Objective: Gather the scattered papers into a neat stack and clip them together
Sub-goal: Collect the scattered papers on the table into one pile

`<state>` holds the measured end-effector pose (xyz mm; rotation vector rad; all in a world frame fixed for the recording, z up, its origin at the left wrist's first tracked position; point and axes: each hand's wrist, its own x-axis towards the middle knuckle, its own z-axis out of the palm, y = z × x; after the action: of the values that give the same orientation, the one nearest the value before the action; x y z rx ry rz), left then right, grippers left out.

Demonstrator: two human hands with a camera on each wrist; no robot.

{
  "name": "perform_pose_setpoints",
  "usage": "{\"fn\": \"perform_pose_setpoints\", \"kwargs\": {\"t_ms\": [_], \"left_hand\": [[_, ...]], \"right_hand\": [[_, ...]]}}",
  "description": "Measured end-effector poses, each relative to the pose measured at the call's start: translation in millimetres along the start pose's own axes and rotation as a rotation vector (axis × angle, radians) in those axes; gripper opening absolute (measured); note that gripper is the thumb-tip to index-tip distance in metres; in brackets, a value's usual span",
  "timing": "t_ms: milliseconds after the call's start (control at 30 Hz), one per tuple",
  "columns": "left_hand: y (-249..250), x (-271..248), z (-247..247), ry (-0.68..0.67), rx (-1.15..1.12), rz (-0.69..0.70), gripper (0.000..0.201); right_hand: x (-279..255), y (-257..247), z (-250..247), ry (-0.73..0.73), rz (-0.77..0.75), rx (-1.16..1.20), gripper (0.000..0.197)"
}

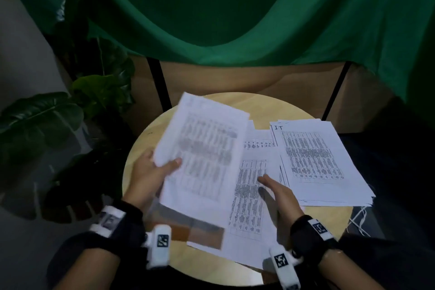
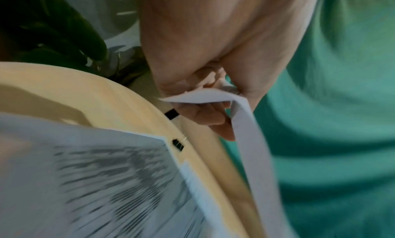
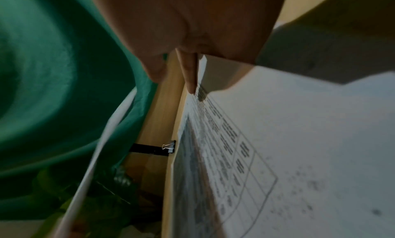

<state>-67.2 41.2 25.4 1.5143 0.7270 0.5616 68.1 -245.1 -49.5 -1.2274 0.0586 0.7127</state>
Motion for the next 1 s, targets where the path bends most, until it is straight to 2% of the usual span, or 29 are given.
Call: {"fn": "perform_pose_setpoints", "kwargs": {"t_ms": [67,167,200,267,300,367,467,533,567,633,700,767,833,900,1000], "left_hand": [[-34.2,-8.2,19.7,-0.025,0.095,-0.072,0.044],[-87.2,-18.7,40.3,-0.103,0.217,-0.159,0.044],[-97.8,-20.3,43.6,-0.121,0.270,-0.172,0.050],[-102.2,-20.9,45.8,-0.137,0.376,-0.159,0.060],[-99.9,-20.0,46.8,-0.126,0.422,-0.150,0.054],[-94.2,-16.1,48.0,-0.088,0.470,-0.122,0.039],[-84.8,-13.5,46.9,-0.054,0.552,-0.119,0.038],[-82.5,-3.9,40.0,-0.011,0.731,-0.107,0.048],[-82.3,3.2,33.0,0.017,0.865,-0.115,0.060],[-83.0,19.0,13.1,0.063,1.129,-0.211,0.089],[-80.8,35.3,-8.2,0.075,1.241,-0.317,0.101],[-78.3,52.4,-26.6,0.049,1.222,-0.363,0.097],[-78.0,64.0,-42.2,-0.011,1.108,-0.425,0.086],[-78.3,70.9,-56.4,-0.053,1.055,-0.443,0.065],[-62.3,71.5,-68.4,0.025,1.055,-0.285,0.031]], "right_hand": [[-2.8,-8.3,13.7,-0.031,0.064,-0.102,0.049],[-1.0,-13.6,28.8,-0.050,0.040,-0.094,0.032],[2.5,-12.7,30.9,-0.044,0.034,-0.071,0.033],[4.0,-11.6,33.7,-0.008,-0.007,-0.021,0.062],[5.4,-11.2,33.0,0.018,-0.019,-0.004,0.071],[12.5,-6.7,29.3,0.022,-0.012,0.009,0.069],[28.3,9.8,18.8,0.038,-0.004,-0.043,0.090],[38.7,23.1,8.4,0.080,-0.059,-0.053,0.095],[41.2,25.5,5.3,0.087,-0.079,-0.051,0.095],[31.0,17.1,8.9,0.097,-0.086,-0.036,0.094],[26.3,14.2,6.4,0.118,-0.094,-0.035,0.090],[25.4,16.6,1.6,0.120,-0.091,-0.052,0.089],[25.9,21.5,-0.1,0.116,-0.096,-0.080,0.092],[21.8,21.4,2.4,0.104,-0.134,-0.108,0.100],[16.3,20.7,2.7,0.058,-0.208,-0.255,0.102]]}}
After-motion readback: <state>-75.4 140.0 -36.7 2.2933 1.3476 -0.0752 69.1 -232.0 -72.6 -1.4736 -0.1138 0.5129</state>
